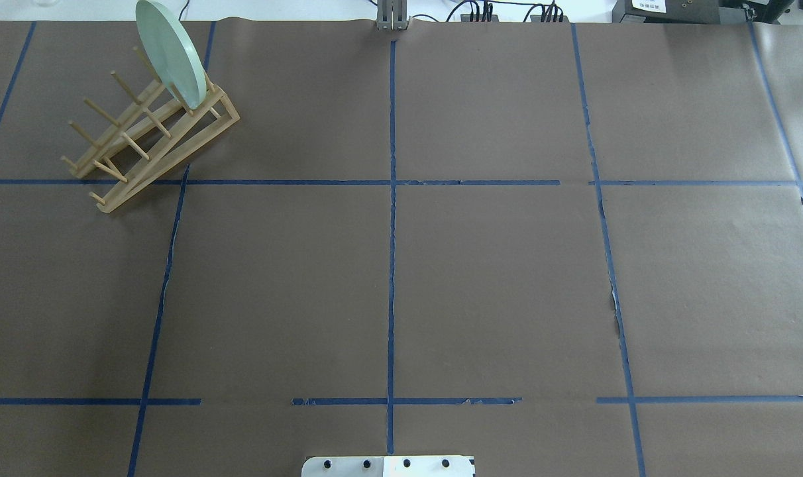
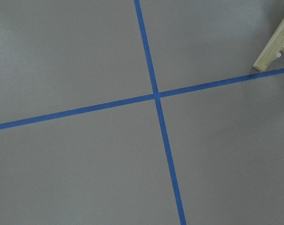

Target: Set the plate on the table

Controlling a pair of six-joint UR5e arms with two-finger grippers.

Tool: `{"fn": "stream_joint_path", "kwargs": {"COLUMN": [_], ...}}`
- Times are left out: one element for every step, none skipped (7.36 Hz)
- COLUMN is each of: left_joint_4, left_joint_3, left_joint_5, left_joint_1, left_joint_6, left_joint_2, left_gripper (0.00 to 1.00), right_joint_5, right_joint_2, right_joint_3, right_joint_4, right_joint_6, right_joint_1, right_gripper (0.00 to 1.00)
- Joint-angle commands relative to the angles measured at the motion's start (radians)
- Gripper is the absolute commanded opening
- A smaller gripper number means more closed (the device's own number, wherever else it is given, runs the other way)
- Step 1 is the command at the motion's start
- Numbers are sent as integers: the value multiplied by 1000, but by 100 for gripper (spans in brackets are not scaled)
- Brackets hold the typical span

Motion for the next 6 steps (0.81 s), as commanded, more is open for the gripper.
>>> {"fn": "stream_joint_path", "kwargs": {"left_joint_4": [-27,-46,-93,-224,-329,-353], "left_joint_3": [0,-3,-3,1,68,81], "left_joint_5": [0,3,0,2,-3,-21], "left_joint_1": [-2,-2,-2,0,2,2], "left_joint_6": [2,0,-6,-6,-15,-182], "left_joint_2": [-4,-4,-13,-40,-74,-94], "left_gripper": [100,100,100,100,100,100], "right_joint_5": [0,0,0,0,0,0], "right_joint_2": [0,0,0,0,0,0], "right_joint_3": [-1,-1,-1,-1,-1,0], "right_joint_4": [0,0,0,0,0,0], "right_joint_6": [0,0,0,0,0,0], "right_joint_1": [0,0,0,0,0,0], "right_gripper": [100,100,100,100,100,100]}}
